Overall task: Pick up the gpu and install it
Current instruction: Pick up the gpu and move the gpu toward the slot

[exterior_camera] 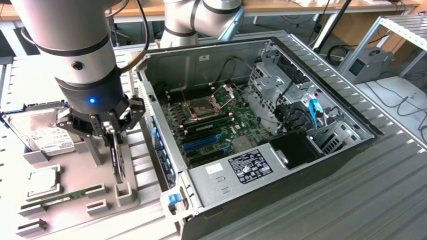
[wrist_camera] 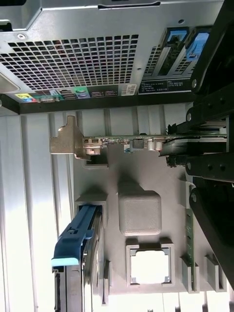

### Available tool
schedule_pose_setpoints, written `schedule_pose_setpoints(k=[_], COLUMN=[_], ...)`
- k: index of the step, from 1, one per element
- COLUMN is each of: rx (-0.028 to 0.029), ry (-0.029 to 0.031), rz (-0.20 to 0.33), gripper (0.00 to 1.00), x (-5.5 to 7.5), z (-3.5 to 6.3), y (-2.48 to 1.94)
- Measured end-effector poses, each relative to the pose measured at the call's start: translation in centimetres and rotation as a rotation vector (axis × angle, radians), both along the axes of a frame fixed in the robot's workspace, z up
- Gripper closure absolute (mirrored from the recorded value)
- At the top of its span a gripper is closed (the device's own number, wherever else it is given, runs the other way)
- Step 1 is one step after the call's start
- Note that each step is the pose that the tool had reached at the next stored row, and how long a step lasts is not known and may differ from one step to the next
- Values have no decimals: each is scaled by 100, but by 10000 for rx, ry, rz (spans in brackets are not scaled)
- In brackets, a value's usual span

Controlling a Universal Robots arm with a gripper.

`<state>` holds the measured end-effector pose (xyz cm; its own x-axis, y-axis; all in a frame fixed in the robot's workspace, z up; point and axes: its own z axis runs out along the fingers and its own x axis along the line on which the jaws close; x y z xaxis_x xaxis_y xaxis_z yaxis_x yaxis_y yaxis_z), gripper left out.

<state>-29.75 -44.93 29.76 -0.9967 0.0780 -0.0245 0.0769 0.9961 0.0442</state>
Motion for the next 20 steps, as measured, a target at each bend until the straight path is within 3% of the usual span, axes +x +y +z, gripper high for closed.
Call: schedule_pose_setpoints(k=[20], rx=[-1], ry=[1], rz=[0], gripper=[73], x=[0], z=[89], y=[0])
